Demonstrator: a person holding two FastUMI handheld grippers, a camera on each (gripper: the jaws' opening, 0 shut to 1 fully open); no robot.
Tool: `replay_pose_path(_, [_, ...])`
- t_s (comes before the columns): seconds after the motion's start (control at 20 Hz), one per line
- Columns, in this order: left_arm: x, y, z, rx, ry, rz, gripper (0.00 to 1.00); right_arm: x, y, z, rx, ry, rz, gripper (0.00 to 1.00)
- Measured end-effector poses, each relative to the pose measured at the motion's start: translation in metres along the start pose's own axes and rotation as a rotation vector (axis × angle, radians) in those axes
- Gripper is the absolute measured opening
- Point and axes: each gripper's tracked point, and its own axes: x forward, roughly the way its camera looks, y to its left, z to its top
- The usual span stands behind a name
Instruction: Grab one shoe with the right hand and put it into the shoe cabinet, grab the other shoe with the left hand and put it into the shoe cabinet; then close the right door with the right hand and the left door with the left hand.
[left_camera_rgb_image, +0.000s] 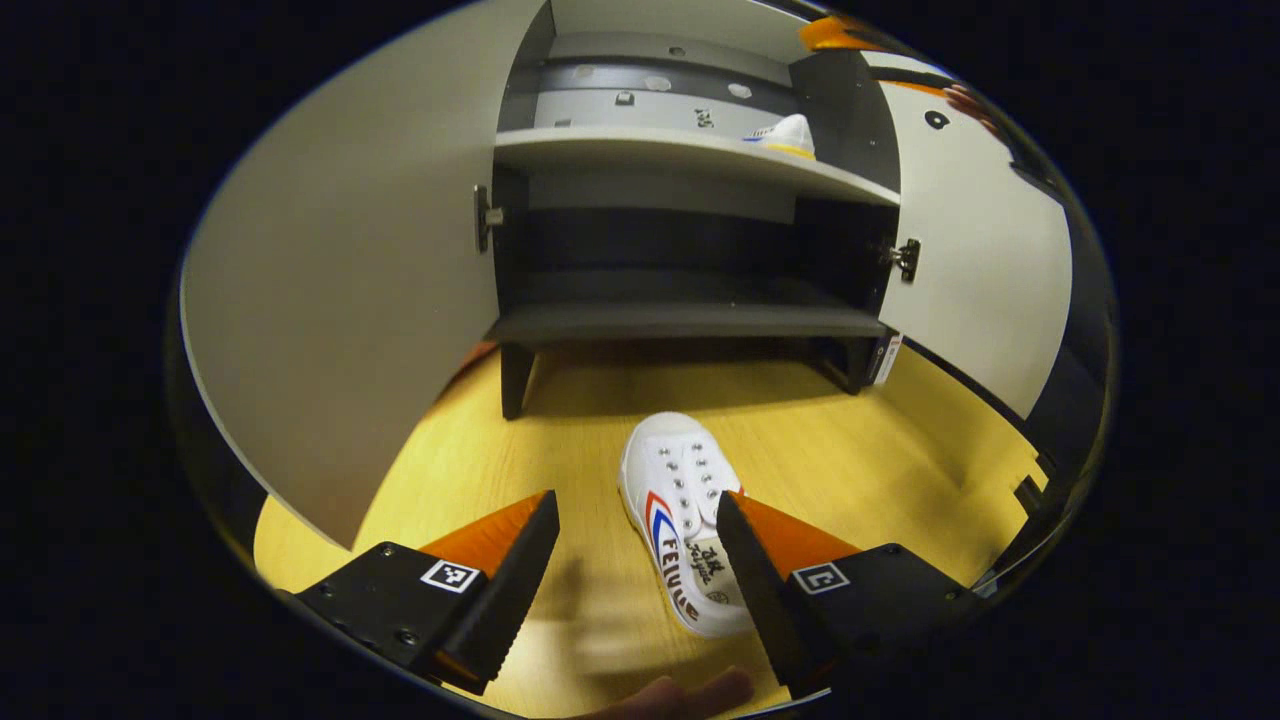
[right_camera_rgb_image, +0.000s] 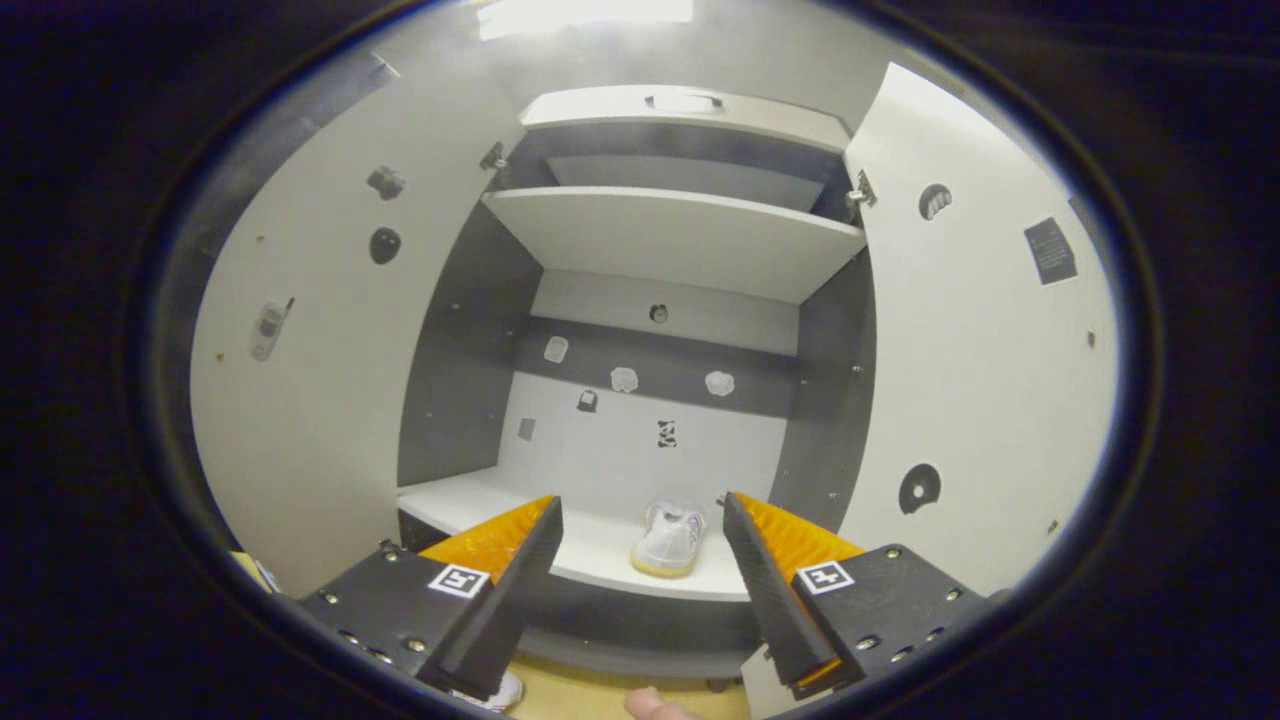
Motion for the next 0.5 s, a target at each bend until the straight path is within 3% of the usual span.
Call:
replay_pose_path(0.1, [0.008, 0.003, -0.013, -0.025, 0.036, -0.014, 0.98, -0.021, 0.006, -0.02, 0.019, 0.008, -0.016, 0.96])
replay_pose_path(0.25, [0.018, 0.009, -0.025, -0.057, 0.069, -0.025, 0.98, -0.051, 0.014, -0.074, 0.043, 0.124, -0.017, 0.96])
replay_pose_path(0.4, [0.018, 0.0, -0.034, -0.07, 0.096, -0.078, 0.94, -0.074, 0.004, -0.111, 0.059, 0.17, -0.032, 0.96])
replay_pose_path(0.45, [0.018, -0.004, -0.038, -0.068, 0.116, -0.092, 0.99, -0.08, 0.0, -0.122, 0.055, 0.174, -0.038, 0.96])
replay_pose_path(0.5, [0.019, -0.007, -0.042, -0.061, 0.137, -0.098, 0.93, -0.085, -0.003, -0.128, 0.049, 0.17, -0.037, 0.96])
